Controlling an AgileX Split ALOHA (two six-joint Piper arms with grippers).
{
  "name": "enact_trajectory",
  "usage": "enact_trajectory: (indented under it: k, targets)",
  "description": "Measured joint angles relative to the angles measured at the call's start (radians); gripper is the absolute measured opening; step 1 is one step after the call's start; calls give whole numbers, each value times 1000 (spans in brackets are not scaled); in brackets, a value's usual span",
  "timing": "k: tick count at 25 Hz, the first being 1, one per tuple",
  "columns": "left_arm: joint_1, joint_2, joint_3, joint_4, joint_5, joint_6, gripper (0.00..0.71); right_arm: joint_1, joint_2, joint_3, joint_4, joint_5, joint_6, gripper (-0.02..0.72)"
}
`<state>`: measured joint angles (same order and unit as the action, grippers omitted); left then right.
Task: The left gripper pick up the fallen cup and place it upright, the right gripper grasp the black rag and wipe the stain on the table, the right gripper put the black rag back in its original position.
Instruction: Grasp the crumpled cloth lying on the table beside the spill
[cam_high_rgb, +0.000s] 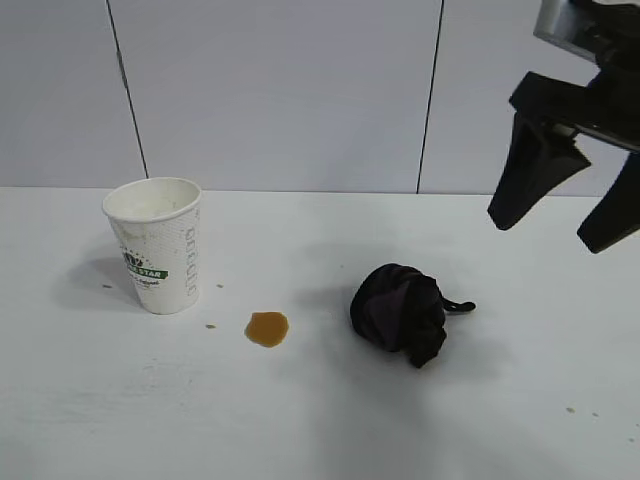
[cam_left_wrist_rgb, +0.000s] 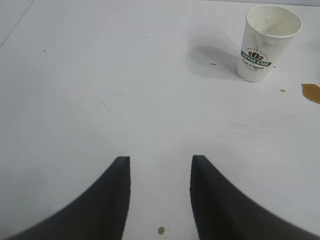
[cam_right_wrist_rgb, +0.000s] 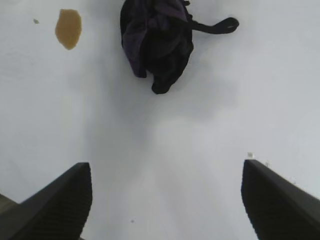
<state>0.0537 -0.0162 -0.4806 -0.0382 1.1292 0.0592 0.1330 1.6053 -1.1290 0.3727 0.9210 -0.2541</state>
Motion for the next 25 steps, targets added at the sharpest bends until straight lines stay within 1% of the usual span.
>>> enact_trajectory:
  k: [3,6,9,13,18,20,21,23,24,25]
  targets:
    - [0,0,0,0,0,0,289,66,94,-118,-65,10,36,566]
    - [0,0,0,0,0,0,289,151,194,-226,-160,28,93,566]
    - [0,0,0,0,0,0,289,213,291,-305,-222,30,146,566]
    - [0,0,0,0,0,0,289,250,415,-363,-242,24,190,566]
    - [0,0,0,0,0,0,289,252,517,-370,-264,1,228,561]
    - [0,0,0,0,0,0,289,252,534,-370,-276,-16,240,508]
    - [0,0,0,0,0,0,289,252,539,-370,-284,-26,249,445]
    - [0,0,0,0,0,0,289,252,545,-371,-296,-35,254,276]
    - [0,0,0,0,0,0,289,252,548,-371,-299,-37,261,178]
    - [0,0,0,0,0,0,289,252,548,-371,-300,-38,262,114]
